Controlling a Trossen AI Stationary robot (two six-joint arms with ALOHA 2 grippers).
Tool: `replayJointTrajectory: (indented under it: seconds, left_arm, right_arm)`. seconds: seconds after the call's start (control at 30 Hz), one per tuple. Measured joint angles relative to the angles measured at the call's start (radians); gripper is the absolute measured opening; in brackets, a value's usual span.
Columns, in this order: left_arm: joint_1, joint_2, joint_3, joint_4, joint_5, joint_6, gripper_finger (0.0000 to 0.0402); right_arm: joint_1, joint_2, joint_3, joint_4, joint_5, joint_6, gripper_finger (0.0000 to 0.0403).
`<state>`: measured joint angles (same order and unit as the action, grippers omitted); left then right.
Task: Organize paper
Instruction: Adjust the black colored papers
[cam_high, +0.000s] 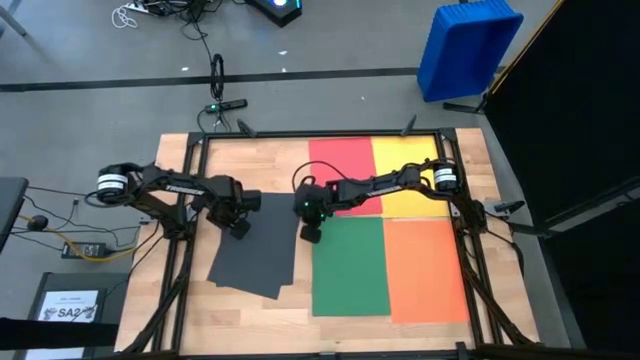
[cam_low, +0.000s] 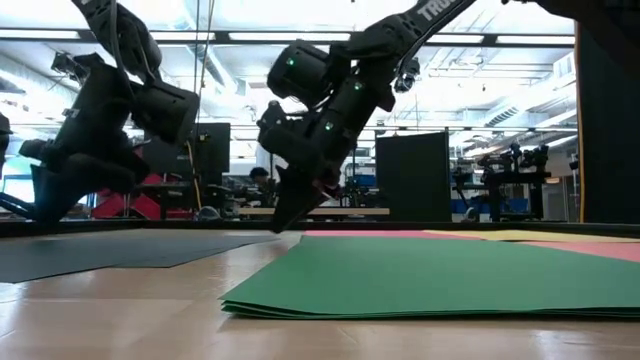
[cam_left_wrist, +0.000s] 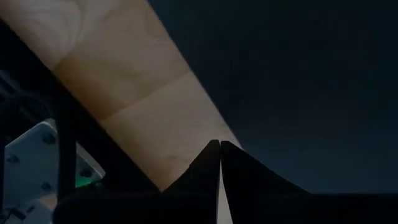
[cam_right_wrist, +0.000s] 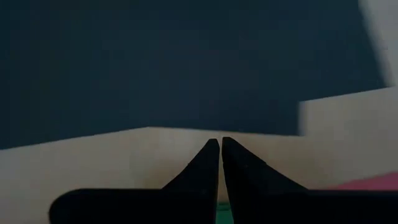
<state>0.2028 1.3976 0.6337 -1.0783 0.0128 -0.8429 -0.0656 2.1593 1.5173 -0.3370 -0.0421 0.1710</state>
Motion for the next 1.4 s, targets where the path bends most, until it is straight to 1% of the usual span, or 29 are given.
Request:
replayJointTrajectory:
  seconds: [0.3, 0.4, 0.5, 0.7, 1.07, 1.4]
  left_arm:
    - [0.0, 0.029, -0.045, 0.04, 0.008, 0.0, 0.0]
    - [0.0, 0.03, -0.05, 0.042, 0.008, 0.0, 0.0]
    - [0.001, 0.03, -0.051, 0.051, 0.008, 0.004, 0.0]
    - [0.002, 0.03, -0.052, 0.066, 0.014, 0.008, 0.0]
    - [0.003, 0.031, -0.054, 0.072, 0.032, 0.05, 0.0]
    - [0.002, 0.031, -0.053, 0.073, 0.039, 0.052, 0.0]
  right_arm:
    - [-0.079, 0.0, 0.001, -0.016, -0.01, -0.044, 0.0]
    - [-0.075, 0.0, 0.001, -0.03, -0.041, -0.046, 0.0]
    - [-0.046, 0.013, 0.004, -0.01, -0.049, -0.051, 0.0]
    - [-0.026, 0.09, 0.034, -0.003, -0.074, -0.026, 0.0]
    - [-0.073, 0.122, 0.099, -0.032, -0.09, -0.005, 0.0]
    - [-0.102, 0.124, 0.102, -0.019, -0.065, 0.013, 0.0]
